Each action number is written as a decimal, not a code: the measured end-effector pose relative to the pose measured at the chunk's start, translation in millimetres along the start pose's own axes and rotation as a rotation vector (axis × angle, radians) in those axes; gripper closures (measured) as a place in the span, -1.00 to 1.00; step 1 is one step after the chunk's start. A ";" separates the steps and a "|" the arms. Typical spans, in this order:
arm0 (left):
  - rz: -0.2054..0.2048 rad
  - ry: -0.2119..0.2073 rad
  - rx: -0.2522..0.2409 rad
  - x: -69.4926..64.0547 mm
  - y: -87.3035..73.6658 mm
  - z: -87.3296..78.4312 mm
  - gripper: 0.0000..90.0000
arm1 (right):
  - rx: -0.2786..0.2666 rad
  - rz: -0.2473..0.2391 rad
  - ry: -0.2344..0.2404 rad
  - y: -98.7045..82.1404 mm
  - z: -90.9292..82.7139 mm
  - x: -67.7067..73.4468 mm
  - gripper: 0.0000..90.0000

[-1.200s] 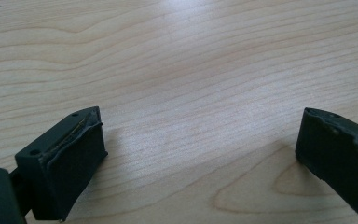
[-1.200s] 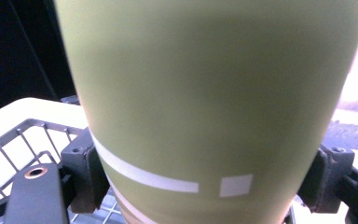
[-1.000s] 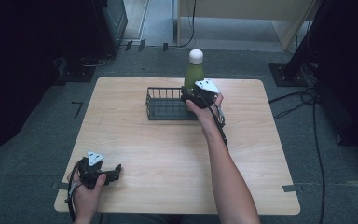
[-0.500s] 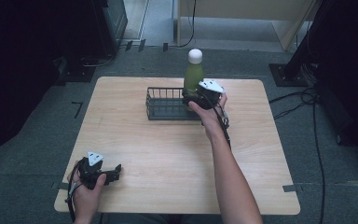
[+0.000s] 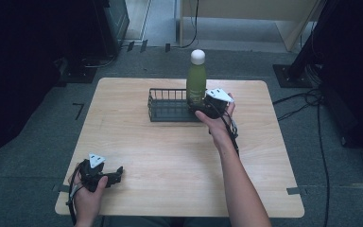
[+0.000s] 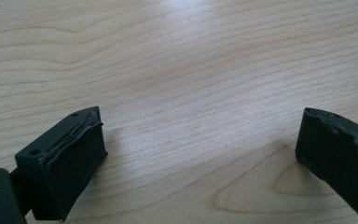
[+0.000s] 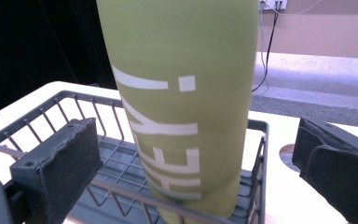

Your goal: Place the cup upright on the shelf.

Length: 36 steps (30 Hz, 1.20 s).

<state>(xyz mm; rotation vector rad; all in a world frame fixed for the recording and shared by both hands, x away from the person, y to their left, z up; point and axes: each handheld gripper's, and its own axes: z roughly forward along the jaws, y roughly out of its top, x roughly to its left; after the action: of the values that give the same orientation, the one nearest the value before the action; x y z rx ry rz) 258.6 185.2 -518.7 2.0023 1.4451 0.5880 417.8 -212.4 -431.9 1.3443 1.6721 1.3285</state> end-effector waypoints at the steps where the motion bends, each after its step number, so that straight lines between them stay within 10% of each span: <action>1: 0.000 0.000 0.000 0.0 0.0 0.0 -0.97 | -0.006 -0.001 0.000 -1.4 -4.8 -1.1 -0.98; 36: 0.002 0.000 0.000 0.1 -0.1 0.0 -0.97 | 0.016 -0.010 -0.074 -49.8 -79.2 -47.8 -0.98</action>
<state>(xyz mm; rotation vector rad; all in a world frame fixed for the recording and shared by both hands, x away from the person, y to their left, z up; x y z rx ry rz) 258.6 185.3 -518.7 2.0035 1.4434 0.5887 344.8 -282.4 -460.1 1.3757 1.6412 1.2472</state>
